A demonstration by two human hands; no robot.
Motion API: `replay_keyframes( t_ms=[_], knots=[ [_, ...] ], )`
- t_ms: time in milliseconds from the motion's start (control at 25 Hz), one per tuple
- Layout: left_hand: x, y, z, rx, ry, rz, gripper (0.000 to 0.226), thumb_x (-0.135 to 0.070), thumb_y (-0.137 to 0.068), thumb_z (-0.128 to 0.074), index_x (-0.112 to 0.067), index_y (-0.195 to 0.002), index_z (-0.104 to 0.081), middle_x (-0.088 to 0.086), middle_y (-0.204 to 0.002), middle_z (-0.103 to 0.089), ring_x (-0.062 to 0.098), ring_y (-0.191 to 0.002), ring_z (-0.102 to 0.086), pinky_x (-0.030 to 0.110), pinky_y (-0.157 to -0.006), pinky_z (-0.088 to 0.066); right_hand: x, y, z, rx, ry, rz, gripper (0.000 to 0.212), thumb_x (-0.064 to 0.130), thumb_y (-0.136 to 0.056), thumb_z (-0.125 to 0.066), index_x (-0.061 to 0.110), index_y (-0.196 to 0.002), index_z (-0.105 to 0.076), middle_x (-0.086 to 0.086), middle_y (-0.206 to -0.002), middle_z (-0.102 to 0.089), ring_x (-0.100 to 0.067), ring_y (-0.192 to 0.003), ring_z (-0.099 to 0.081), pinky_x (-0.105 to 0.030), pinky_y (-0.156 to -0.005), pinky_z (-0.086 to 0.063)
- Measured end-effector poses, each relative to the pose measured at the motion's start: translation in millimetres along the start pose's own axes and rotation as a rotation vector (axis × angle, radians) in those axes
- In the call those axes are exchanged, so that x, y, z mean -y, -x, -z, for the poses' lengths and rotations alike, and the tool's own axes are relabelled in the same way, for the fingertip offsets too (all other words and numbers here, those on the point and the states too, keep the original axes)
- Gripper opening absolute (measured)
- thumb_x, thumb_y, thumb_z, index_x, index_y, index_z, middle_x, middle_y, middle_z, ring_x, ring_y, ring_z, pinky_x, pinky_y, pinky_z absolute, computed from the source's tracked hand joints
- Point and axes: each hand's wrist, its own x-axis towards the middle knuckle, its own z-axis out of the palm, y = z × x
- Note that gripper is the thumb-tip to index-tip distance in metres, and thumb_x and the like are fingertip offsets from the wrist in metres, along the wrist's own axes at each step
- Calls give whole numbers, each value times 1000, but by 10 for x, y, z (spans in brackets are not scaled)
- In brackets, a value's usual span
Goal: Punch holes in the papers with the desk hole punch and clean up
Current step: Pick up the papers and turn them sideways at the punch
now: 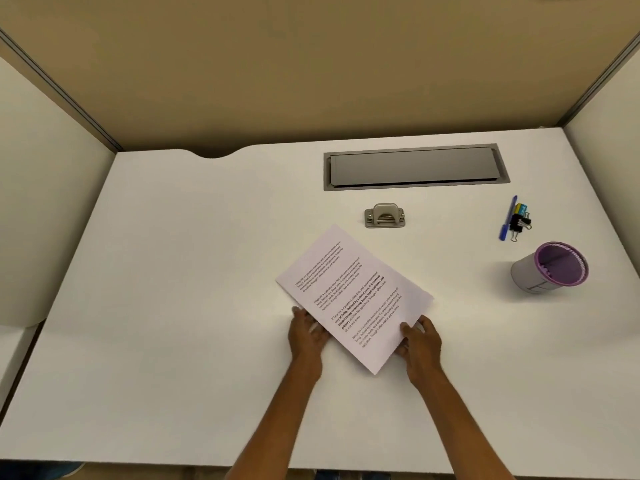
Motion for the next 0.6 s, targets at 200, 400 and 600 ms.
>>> replay_keyframes(
  t_ms=[200, 400, 600],
  knots=[
    [-591, -293, 159, 63, -182, 34, 60, -63, -96, -37, -13, -121, -59, 9, -109, -71, 27, -99, -68, 42, -78, -56, 445, -305, 397, 196, 271, -16, 30, -3, -93, -56, 8, -122, -60, -14, -113, -70, -29, -88, -69, -37, -69, -58],
    [-822, -437, 48, 147, -574, 94, 59, -63, -95, -39, -14, -109, -68, 8, -102, -75, 22, -87, -70, 34, -72, -55, 827, -547, 595, 278, 487, 21, 27, 1, -93, -57, 12, -117, -63, -14, -112, -73, -32, -94, -71, -43, -78, -59],
    [-578, -470, -217, 60, -965, -311, 27, -15, -98, -52, -14, -119, -69, 8, -121, -70, 21, -104, -65, 36, -96, -51, 912, -602, 428, 157, 505, 109, 25, 8, -96, -52, 15, -119, -60, -12, -116, -70, -31, -98, -68, -43, -79, -57]
  ],
)
